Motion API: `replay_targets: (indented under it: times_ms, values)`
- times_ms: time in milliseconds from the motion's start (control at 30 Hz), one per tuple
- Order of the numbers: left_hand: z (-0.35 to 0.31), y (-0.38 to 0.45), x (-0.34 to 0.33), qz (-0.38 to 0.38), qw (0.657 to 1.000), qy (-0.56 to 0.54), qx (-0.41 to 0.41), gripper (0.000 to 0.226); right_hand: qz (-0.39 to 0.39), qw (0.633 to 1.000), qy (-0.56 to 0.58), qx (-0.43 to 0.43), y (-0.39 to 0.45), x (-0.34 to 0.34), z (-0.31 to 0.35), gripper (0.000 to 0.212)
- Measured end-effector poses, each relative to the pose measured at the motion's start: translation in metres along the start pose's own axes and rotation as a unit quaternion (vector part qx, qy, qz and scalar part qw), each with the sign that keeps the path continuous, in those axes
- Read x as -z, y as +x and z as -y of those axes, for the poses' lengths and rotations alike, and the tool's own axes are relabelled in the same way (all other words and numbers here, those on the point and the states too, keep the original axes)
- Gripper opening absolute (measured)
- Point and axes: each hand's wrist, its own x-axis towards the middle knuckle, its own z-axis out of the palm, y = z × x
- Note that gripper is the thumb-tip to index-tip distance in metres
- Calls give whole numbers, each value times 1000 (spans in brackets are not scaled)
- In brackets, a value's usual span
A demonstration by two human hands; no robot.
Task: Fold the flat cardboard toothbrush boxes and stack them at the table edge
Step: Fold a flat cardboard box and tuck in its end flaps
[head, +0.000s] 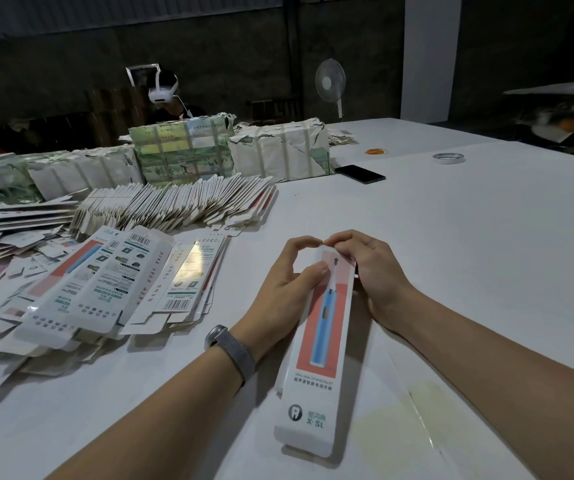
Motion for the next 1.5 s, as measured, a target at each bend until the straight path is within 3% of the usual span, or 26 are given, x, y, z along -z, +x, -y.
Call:
replay_targets:
  times_ms: [100, 233, 333, 500, 767, 1100, 1267, 1400, 1500]
  values:
    - [2, 1, 1, -13, 1000, -5, 0, 14, -6, 1000, 14, -11, 0, -1, -1, 37]
    - [4, 2, 3, -55, 998, -33, -2, 14, 6, 999, 42, -25, 1, -1, -2, 6]
    - [4, 2, 3, -76, 995, -58, -9, 15, 30, 998, 45, -15, 0, 0, -4, 17]
    - [5, 2, 4, -84, 994, -68, -14, 16, 50, 998, 40, -16, 0, 1, -3, 7]
    - [8, 5, 3, -77, 994, -71, -12, 27, 42, 996, 76, -29, 1, 5, -2, 13]
    - [7, 4, 3, -88, 993, -73, -12, 17, 44, 995, 73, -46, -4, 4, 2, 14]
    - [12, 5, 1, -111, 991, -72, -32, 20, 25, 997, 62, -25, -5, -2, 1, 2]
    - [14, 5, 4, -145, 983, -99, -45, 18, 26, 999, -40, 16, -7, -5, 1, 25]
    - [14, 6, 5, -173, 974, -134, -51, 17, 111, 983, -141, 46, -13, -8, 3, 65]
